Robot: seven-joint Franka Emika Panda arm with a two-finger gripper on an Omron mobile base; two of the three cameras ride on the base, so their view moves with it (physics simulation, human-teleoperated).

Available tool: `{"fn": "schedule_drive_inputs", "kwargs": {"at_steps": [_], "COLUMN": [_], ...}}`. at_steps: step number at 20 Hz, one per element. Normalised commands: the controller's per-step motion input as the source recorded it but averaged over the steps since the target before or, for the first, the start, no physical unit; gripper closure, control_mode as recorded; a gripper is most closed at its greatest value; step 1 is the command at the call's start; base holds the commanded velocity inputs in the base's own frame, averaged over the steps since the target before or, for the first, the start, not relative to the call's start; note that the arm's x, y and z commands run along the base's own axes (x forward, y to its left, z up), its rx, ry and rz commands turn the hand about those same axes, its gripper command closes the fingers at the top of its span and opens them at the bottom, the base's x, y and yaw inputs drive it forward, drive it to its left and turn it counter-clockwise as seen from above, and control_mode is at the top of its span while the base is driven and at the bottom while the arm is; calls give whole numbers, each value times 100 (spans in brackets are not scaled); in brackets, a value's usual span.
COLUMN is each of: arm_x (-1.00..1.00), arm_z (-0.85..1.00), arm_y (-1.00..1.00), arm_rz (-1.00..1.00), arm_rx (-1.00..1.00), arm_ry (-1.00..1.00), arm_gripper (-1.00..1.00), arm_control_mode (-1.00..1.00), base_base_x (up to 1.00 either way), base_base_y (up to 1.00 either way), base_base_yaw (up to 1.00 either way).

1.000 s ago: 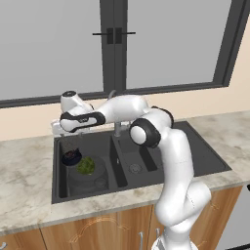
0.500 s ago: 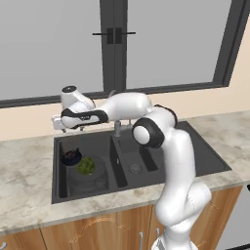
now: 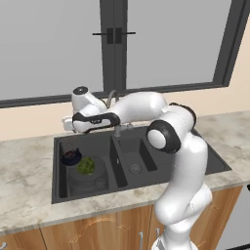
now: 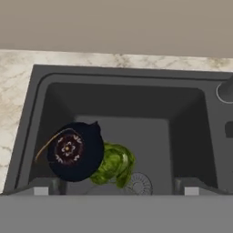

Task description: Pick the teapot and jar and place them in the sink. Then turn on the water.

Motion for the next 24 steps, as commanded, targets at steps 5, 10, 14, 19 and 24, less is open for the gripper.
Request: {"fn": "schedule_drive_inputs", "kwargs": {"at_steps": [5, 10, 14, 19, 24], "arm_x": [-40, -27, -10, -5, 0], "arm_z": [0, 1, 1, 0, 2], "arm_y": [-74, -70, -60, -61, -55], "arm_rz": [4, 4, 2, 2, 0], "arm_rx": [2, 2, 1, 0, 1], "arm_ry": [-9, -10, -11, -16, -12], "arm_gripper": [-100, -100, -100, -100, -100], "arm_control_mode": [-100, -100, -100, -100, -100], "base_base_x": [0, 0, 0, 0, 0], "base_base_y": [0, 0, 0, 0, 0], "base_base_yaw": [0, 0, 0, 0, 0]}}
